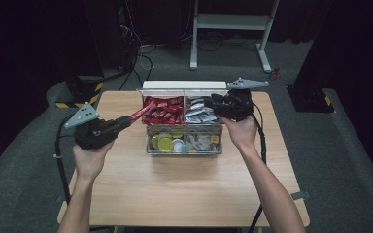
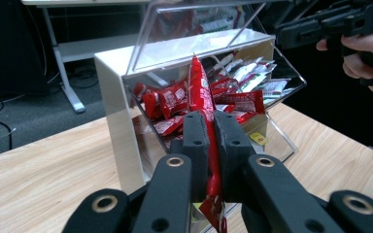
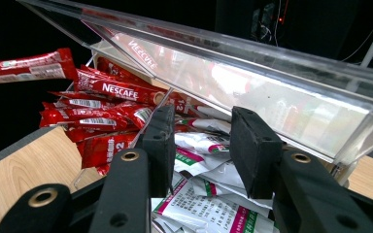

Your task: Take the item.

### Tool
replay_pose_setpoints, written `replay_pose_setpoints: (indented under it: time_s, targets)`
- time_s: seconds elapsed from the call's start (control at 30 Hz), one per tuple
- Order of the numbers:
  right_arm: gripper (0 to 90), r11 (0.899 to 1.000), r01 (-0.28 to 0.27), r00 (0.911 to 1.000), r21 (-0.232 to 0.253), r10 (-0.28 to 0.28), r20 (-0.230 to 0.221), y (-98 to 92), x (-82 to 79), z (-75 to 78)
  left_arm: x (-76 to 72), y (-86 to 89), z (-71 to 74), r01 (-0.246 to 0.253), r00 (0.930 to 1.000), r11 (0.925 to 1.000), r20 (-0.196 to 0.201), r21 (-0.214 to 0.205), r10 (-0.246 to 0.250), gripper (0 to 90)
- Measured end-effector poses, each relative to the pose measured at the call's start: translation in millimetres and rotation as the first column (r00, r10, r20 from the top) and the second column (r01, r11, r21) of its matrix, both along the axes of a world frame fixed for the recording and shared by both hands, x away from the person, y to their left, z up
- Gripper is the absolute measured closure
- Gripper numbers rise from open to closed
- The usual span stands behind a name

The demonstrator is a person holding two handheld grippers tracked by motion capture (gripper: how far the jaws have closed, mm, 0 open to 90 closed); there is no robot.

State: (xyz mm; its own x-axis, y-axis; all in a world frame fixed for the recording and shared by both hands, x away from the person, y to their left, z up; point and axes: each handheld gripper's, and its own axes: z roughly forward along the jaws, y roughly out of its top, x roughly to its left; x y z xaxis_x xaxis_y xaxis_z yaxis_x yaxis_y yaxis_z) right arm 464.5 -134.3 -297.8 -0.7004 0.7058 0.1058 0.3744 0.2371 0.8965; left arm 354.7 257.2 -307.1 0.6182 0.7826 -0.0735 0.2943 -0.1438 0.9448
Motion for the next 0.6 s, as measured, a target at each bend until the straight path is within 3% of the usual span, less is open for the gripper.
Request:
replay_pose_setpoints:
  time_s: [0.6]
  targets:
    - [61.2, 1.0, -0.003, 1.0, 0.006, 0.003, -0.002, -1.2, -0.2, 0.1, -11.4, 27.0, -8.1, -0.054, 0.9985, 0.9975, 0.003, -0.045, 0.054, 84.6]
